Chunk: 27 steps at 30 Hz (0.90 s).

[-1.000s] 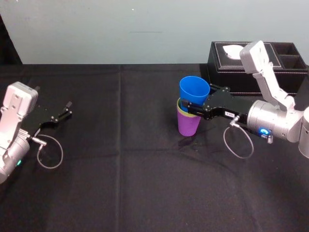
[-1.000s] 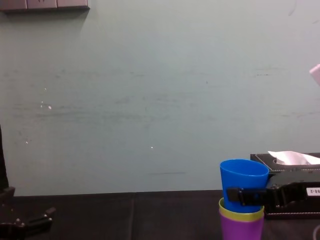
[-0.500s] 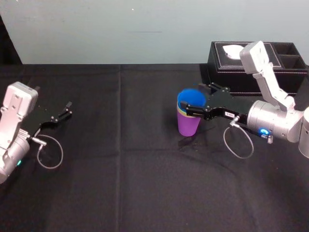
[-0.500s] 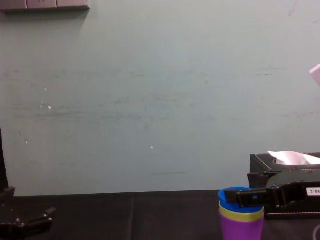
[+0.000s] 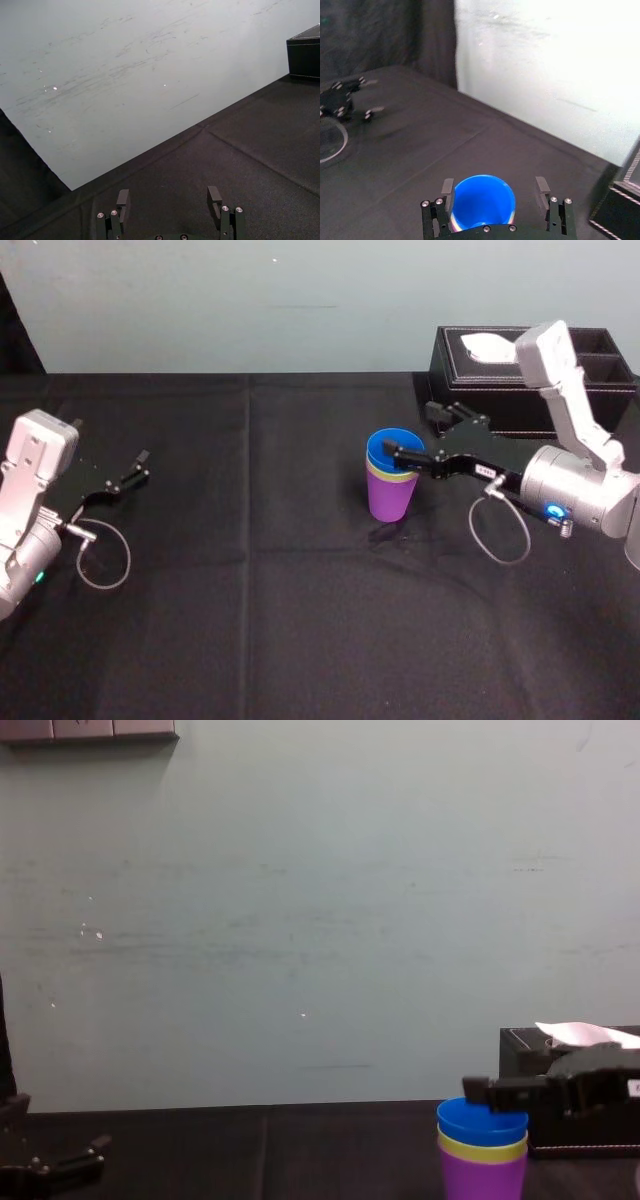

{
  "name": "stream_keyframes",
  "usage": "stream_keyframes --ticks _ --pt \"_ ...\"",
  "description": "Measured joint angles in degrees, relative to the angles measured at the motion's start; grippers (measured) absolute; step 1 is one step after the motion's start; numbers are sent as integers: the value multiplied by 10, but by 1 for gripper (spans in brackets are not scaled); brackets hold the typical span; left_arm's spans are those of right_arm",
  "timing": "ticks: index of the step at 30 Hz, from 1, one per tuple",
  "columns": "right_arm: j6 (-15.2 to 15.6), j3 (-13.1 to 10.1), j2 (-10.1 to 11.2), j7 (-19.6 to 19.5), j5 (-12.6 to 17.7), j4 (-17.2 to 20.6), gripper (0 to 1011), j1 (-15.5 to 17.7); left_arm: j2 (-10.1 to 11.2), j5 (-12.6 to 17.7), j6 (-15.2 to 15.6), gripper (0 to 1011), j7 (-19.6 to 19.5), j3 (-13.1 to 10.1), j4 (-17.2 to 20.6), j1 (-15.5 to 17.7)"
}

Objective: Stack the three plastic cups sequentially using one hand.

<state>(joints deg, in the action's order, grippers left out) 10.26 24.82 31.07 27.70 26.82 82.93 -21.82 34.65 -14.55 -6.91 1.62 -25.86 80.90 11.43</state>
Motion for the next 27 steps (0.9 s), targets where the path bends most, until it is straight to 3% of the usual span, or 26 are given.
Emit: stream_keyframes --ticks 9,17,23,27 --pt "-2 -42 -18 -63 5 14 1002 26 0 0 0 1011 0 0 0 0" --pt "-11 -73 -55 -154 -20 18 1002 59 0 0 0 1011 0 0 0 0" --pt "-55 -90 -100 -243 -58 16 1002 88 0 0 0 1011 0 0 0 0" --pt "-83 -94 -122 -278 -80 13 1002 98 0 0 0 1011 0 0 0 0"
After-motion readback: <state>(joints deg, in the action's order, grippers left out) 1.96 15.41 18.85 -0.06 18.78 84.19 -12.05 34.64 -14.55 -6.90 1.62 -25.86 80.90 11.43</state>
